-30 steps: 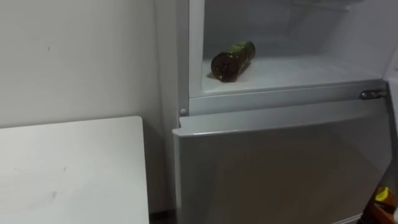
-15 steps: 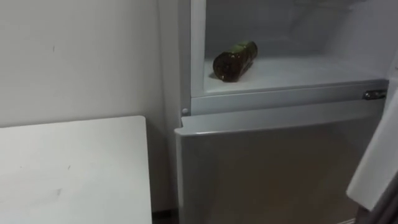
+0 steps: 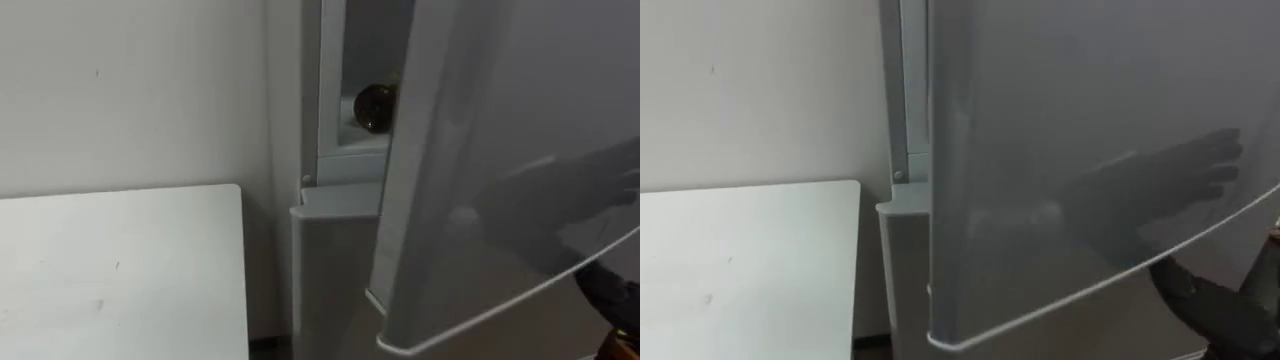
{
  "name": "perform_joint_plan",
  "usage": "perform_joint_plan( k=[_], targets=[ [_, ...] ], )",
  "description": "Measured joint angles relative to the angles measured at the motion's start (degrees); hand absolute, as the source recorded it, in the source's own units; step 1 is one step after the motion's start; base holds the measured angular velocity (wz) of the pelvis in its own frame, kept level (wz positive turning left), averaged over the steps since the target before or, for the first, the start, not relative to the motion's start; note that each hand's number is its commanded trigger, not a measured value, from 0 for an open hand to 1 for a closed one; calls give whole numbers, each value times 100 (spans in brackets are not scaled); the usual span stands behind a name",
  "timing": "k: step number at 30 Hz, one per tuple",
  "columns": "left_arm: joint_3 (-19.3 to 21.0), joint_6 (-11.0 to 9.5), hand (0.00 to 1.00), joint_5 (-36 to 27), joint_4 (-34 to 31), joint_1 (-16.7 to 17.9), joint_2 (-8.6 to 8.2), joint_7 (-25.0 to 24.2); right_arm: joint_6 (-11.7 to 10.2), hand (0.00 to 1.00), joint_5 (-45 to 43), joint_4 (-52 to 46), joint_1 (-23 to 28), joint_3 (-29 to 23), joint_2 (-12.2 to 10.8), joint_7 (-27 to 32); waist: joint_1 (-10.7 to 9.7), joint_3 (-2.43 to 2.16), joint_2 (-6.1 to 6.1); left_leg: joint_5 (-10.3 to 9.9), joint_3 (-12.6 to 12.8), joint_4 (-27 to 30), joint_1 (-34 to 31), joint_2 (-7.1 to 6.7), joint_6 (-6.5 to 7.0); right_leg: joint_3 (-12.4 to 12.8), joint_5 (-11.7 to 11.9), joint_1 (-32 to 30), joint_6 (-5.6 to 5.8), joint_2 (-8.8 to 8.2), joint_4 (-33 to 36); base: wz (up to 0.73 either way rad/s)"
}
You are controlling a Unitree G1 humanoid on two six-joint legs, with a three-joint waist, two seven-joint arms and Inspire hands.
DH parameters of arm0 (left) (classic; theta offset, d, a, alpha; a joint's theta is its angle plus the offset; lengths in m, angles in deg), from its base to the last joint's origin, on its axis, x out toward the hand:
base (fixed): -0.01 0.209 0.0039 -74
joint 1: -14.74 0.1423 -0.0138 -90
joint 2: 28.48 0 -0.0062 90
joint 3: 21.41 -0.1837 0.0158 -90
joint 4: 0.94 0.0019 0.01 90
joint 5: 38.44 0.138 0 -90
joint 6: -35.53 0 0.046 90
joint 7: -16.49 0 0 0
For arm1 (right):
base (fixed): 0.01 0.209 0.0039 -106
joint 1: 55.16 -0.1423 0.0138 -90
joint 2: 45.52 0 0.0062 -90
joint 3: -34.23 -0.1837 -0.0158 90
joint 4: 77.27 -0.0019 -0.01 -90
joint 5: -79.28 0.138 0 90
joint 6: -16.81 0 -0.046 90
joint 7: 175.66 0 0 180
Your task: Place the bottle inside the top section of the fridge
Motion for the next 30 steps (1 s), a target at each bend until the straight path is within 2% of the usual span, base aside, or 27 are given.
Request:
perform_joint_plan(
  k=[5,12,19,25,26,30],
  targets=[
    [-24,109,0,-62,1,-42,16,-3,-5,0,2,-39,-66,174,-5,-217,4,-6,21,0,-31,-2,-9,0,0,-17,1,12,1,2,14,1],
    [-32,138,0,-57,-2,-59,5,2,-11,0,4,-219,-174,235,-59,-441,-10,-15,112,0,-64,-12,25,4,0,-35,4,109,-1,7,11,0],
    [-128,187,0,-47,-11,-57,6,34,-11,0,135,-221,-172,597,-64,-665,2,-33,173,-1,-73,-24,20,0,-1,-50,3,107,-1,2,14,2],
    [-141,206,0,-35,-11,-60,5,145,-12,0,140,-220,-171,643,-64,-761,2,-46,187,-1,-69,-28,26,0,-1,-14,4,104,-1,13,42,0],
    [-163,205,0,-35,-4,-61,4,170,-16,0,140,-221,-171,664,-64,-760,15,-60,168,0,-62,-28,30,0,-1,-11,4,106,-2,13,44,0],
    [-238,209,0,56,12,-54,-29,227,-22,0,139,-215,-171,683,-65,-757,46,-52,180,0,-63,-18,46,2,-1,-8,6,132,-3,18,37,0]
  ],
)
